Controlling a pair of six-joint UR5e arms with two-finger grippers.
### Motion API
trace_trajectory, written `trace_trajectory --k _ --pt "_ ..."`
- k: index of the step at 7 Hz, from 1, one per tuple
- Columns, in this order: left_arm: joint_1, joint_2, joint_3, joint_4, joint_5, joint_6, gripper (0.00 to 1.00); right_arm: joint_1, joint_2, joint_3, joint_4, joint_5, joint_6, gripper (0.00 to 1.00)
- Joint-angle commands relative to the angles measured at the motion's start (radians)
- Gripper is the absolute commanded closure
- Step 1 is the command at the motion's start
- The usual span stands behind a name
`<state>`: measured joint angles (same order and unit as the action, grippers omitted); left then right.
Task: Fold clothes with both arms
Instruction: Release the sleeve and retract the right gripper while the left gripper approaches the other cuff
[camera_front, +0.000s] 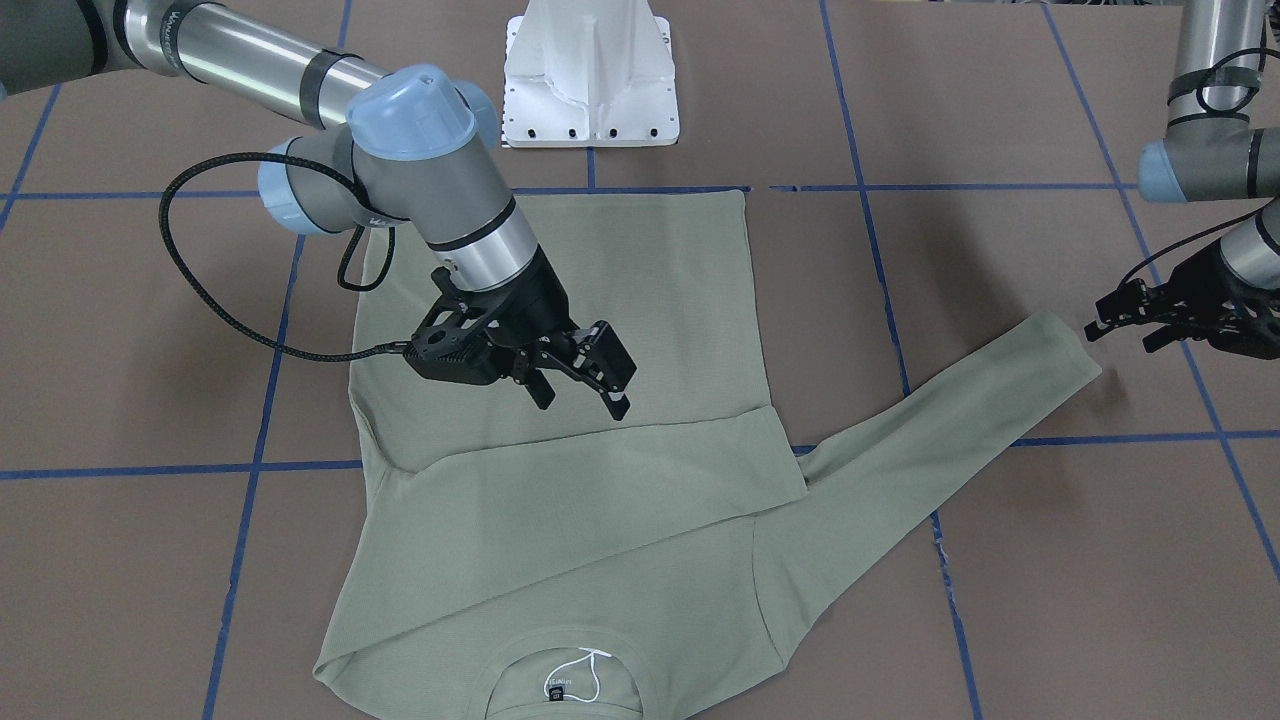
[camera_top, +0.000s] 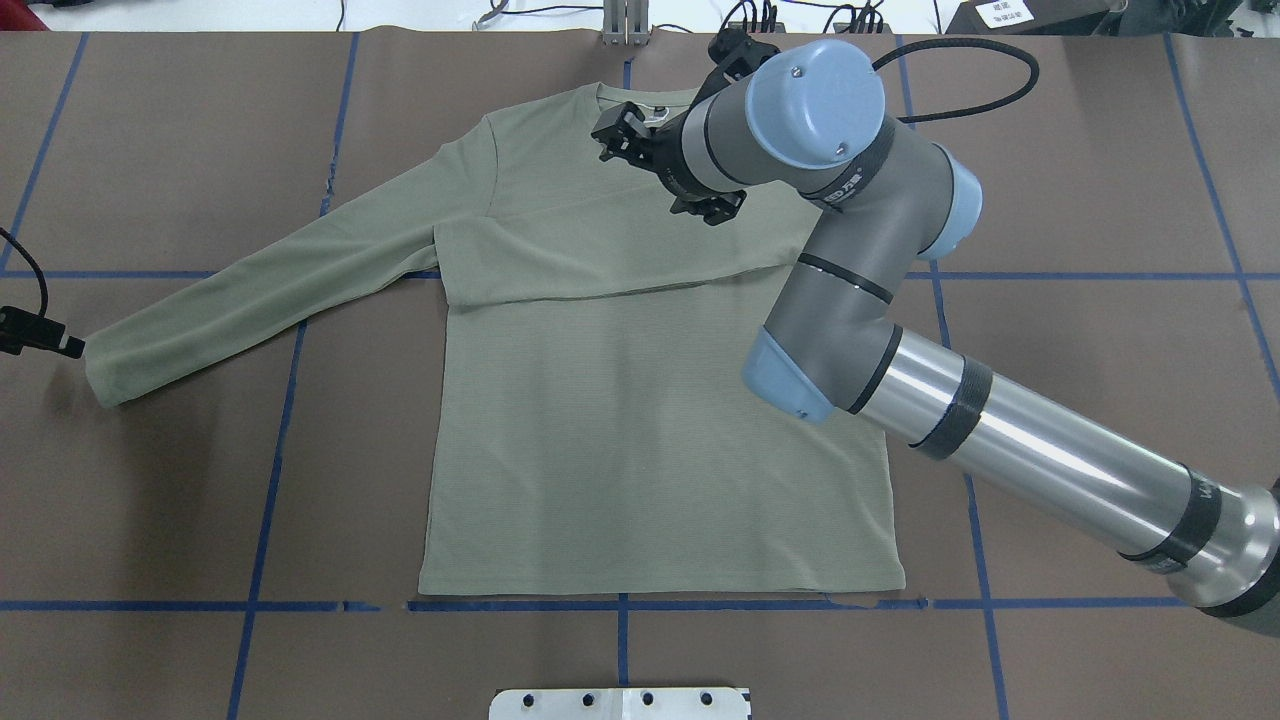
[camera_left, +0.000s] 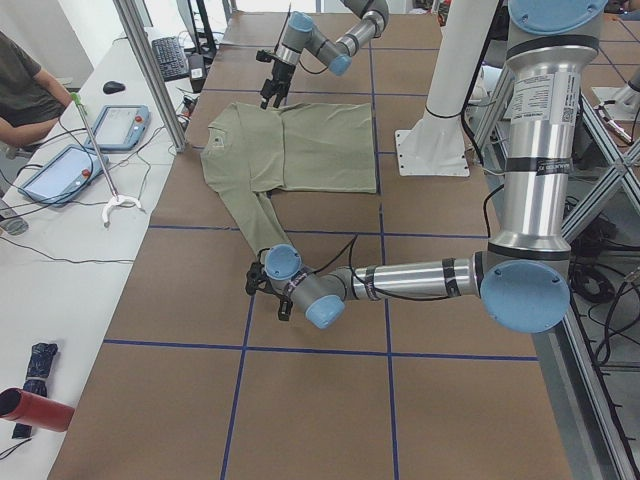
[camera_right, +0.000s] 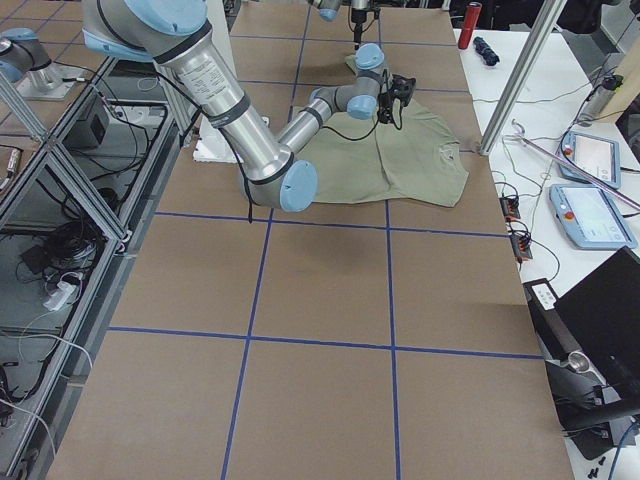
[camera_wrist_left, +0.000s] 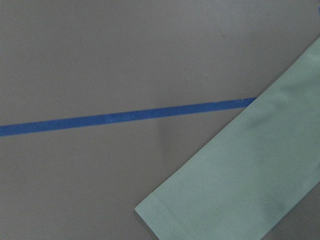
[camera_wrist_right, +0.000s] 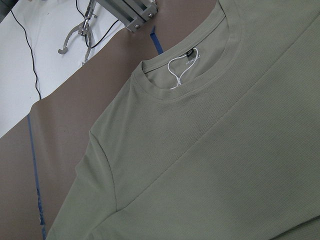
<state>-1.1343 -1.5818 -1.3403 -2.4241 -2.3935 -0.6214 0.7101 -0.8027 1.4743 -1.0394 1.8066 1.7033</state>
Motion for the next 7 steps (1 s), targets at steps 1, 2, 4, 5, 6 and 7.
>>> trace_trajectory --k 1,2,4,5,6,7 --pt "0.007 -0.016 0.015 0.000 -0.001 0.000 0.10 0.131 -0.106 0.071 -0.001 0.171 -0.102 0.00" --pt "0.008 -0.018 0.015 -0.001 -0.001 0.000 0.11 0.207 -0.177 0.124 -0.001 0.257 -0.149 0.00" --pt "0.021 -0.050 0.050 0.000 -0.001 0.000 0.14 0.343 -0.312 0.196 -0.001 0.423 -0.282 0.00" --pt "0.021 -0.059 0.068 -0.001 -0.001 0.000 0.14 0.360 -0.349 0.211 -0.001 0.433 -0.327 0.00" --pt "0.028 -0.063 0.072 -0.001 -0.001 -0.001 0.14 0.376 -0.369 0.216 -0.001 0.435 -0.333 0.00" --pt "0.033 -0.063 0.073 -0.001 -0.001 0.000 0.15 0.382 -0.398 0.236 -0.001 0.435 -0.333 0.00"
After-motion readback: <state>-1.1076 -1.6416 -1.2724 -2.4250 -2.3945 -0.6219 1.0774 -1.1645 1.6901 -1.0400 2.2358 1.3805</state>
